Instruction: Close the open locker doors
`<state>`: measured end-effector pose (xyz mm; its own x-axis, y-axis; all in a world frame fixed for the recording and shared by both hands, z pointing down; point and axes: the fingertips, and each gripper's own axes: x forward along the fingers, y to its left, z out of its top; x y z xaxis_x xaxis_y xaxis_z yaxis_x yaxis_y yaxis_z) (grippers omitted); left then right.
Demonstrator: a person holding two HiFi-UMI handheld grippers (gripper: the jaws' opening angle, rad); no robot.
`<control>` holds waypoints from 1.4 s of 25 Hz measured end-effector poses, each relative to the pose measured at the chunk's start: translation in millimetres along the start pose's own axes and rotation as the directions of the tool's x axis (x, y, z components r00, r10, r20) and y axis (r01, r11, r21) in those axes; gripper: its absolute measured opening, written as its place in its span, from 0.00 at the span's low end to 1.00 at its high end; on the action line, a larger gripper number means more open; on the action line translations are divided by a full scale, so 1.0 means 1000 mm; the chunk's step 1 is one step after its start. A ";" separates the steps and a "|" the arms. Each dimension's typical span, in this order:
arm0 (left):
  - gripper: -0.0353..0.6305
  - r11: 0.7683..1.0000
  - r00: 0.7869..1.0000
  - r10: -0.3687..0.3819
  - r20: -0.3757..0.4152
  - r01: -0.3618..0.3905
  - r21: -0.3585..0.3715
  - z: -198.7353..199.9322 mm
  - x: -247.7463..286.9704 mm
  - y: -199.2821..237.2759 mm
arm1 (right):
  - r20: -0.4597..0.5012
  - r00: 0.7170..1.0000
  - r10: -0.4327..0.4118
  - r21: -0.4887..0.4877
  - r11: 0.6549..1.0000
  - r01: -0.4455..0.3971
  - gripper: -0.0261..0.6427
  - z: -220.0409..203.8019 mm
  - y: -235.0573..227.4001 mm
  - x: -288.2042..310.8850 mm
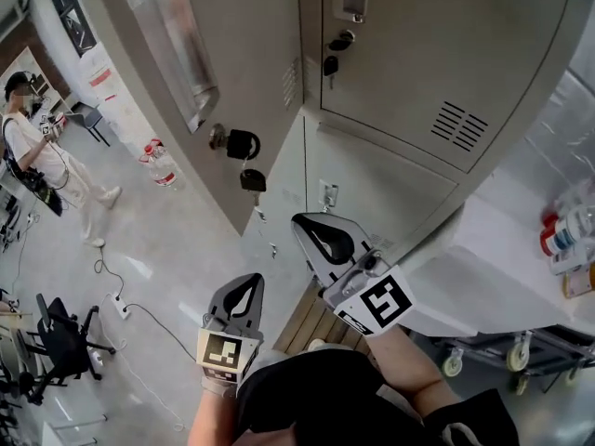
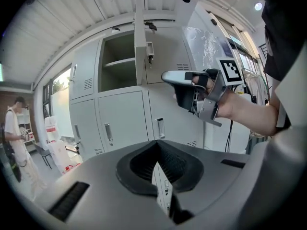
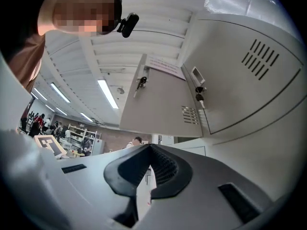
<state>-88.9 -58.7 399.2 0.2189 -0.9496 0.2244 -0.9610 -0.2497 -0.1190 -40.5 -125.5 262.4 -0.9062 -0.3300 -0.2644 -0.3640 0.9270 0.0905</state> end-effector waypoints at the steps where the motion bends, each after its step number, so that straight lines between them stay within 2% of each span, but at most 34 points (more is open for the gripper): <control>1: 0.08 1.000 1.000 0.008 0.011 -0.008 -0.005 0.001 -0.002 0.003 | 0.014 1.000 0.005 -0.008 1.000 -0.005 0.08 0.007 0.002 0.004; 7: 0.08 0.998 0.997 0.065 0.034 -0.065 -0.007 0.002 -0.014 0.029 | 0.084 0.996 0.022 -0.037 0.999 -0.019 0.08 0.036 0.009 0.025; 10: 0.08 0.998 0.997 0.070 0.034 -0.070 -0.010 0.003 -0.021 0.040 | 0.098 0.995 0.019 -0.041 0.999 -0.015 0.08 0.045 0.012 0.034; 20: 0.08 0.995 0.996 -0.086 0.032 0.085 0.046 -0.004 -0.002 0.053 | 0.085 0.996 -0.032 -0.046 0.998 0.036 0.08 0.045 0.022 0.075; 29: 0.08 0.984 0.986 -0.160 0.036 0.157 0.090 -0.002 0.000 0.096 | 0.065 0.993 -0.100 -0.091 0.990 0.106 0.08 0.032 0.024 0.134; 35: 0.08 0.985 0.987 -0.159 0.030 0.157 0.077 -0.008 0.021 0.111 | 0.068 0.994 -0.091 -0.080 0.992 0.096 0.08 0.018 0.008 0.171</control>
<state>-192.6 -105.0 398.0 0.3743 -0.9028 0.2118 -0.8989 -0.4093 -0.1565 -194.4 -171.2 200.5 -0.8526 -0.3998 -0.3366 -0.4654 0.8738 0.1408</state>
